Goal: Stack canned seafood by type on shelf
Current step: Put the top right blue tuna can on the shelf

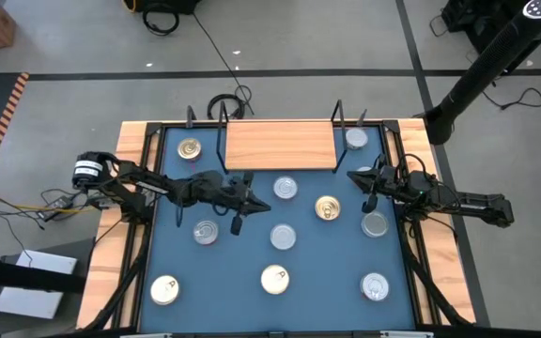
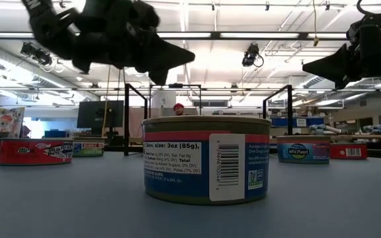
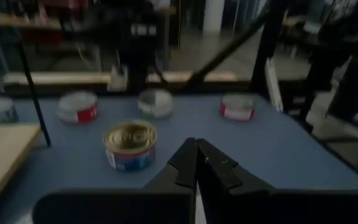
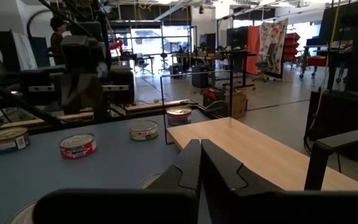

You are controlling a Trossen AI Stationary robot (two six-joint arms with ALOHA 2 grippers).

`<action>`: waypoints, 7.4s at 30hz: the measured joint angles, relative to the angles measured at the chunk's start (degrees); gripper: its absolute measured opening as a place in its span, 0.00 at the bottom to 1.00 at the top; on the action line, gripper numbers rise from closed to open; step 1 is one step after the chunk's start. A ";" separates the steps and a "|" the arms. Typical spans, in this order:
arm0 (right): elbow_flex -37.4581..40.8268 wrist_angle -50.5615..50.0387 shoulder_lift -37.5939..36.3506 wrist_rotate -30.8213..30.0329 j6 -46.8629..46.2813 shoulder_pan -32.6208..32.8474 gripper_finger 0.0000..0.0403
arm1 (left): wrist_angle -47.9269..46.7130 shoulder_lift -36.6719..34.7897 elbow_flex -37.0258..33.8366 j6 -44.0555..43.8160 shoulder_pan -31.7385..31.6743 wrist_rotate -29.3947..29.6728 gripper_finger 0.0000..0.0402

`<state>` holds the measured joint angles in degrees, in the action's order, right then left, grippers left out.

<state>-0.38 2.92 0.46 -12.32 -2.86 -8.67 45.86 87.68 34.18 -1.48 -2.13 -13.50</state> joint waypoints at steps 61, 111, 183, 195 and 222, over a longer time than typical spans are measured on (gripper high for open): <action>0.00 0.00 0.00 0.01 0.01 -0.01 0.06 | -36.40 0.70 21.69 10.18 2.88 -1.49 0.03; -0.02 0.87 0.78 0.11 0.01 0.00 0.06 | -53.31 36.64 59.36 29.16 -0.01 2.77 0.05; 0.00 1.69 0.69 0.01 0.01 0.00 0.06 | -70.69 40.30 68.07 36.52 5.99 18.21 0.01; 0.00 1.69 0.69 0.00 0.01 0.00 0.06 | -77.02 39.98 71.16 38.61 5.97 17.05 0.09; 0.00 1.71 0.69 0.02 0.01 0.00 0.06 | -74.76 42.95 70.90 41.95 5.53 18.32 0.20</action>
<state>-0.38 4.63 1.15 -12.29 -2.86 -8.67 -28.90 130.63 105.07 40.47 3.40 4.82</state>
